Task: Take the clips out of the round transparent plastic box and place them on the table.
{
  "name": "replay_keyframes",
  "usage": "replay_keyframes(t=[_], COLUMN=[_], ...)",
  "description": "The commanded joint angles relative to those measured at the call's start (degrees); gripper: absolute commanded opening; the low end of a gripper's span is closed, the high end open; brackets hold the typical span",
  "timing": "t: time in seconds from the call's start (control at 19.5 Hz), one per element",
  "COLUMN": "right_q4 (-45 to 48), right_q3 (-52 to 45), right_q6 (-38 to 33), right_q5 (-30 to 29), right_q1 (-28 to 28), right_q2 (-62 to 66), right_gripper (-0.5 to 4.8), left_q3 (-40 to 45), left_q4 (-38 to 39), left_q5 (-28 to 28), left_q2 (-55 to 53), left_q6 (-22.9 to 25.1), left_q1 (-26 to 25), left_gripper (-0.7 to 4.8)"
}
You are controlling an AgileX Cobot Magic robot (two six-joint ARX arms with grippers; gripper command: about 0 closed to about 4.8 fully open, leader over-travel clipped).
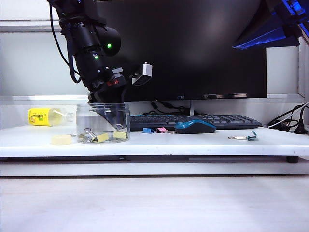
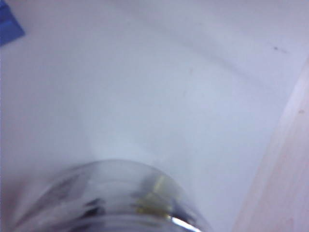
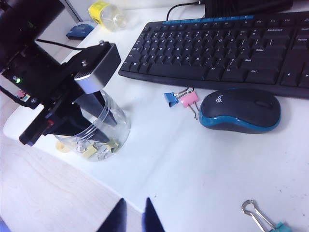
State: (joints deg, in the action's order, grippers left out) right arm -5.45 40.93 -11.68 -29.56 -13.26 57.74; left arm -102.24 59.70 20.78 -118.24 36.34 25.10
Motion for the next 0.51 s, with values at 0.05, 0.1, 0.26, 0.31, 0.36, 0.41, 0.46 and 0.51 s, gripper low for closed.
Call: replay_keyframes(t=[0.05,0.1,0.26,0.31,0.36,0.41,0.46,0.51], right_q4=[1.0,1.0,1.0,1.0,1.0,1.0,1.0,1.0], right_q3=[0.1,0.1,0.1,0.1,0.1,0.1,0.1,0.1], right_q6=[0.2,0.2,0.2,0.2,0.2,0.2,0.2,0.2], right_q5=[0.7,1.3,1.4,1.4,1.4,1.4,1.4,1.4], right_q1=[0.0,0.0,0.0,0.0,0.0,0.0,0.0,0.0], right_q2=[-0.1,-0.1,-0.1,-0.1,-0.1,-0.1,-0.1,-0.1], right_gripper=[0.53,0.53,0.53,0.53,0.53,0.53,0.53,0.53], left_q3=[0.7,0.7,0.7,0.7,0.7,0.7,0.7,0.7], left_q4=[-1.4,-1.6,-1.5,-1.5,-1.4,-1.2,-1.0,-0.8], left_q5=[-3.5,-4.1,-4.7,-4.7,-4.7,-4.7,-4.7,-4.7], left_q2=[-1.4,-1.4,-1.4,-1.4,-1.4,-1.4,-1.4,-1.4], left_q6=[-3.6,-4.4,-10.0,-11.4,-13.1,-14.0,-15.7,-16.5], left_q1=[0.1,0.1,0.0,0.0,0.0,0.0,0.0,0.0], left_gripper=[1.82,1.82,1.84,1.85,1.85,1.85,1.85,1.85])
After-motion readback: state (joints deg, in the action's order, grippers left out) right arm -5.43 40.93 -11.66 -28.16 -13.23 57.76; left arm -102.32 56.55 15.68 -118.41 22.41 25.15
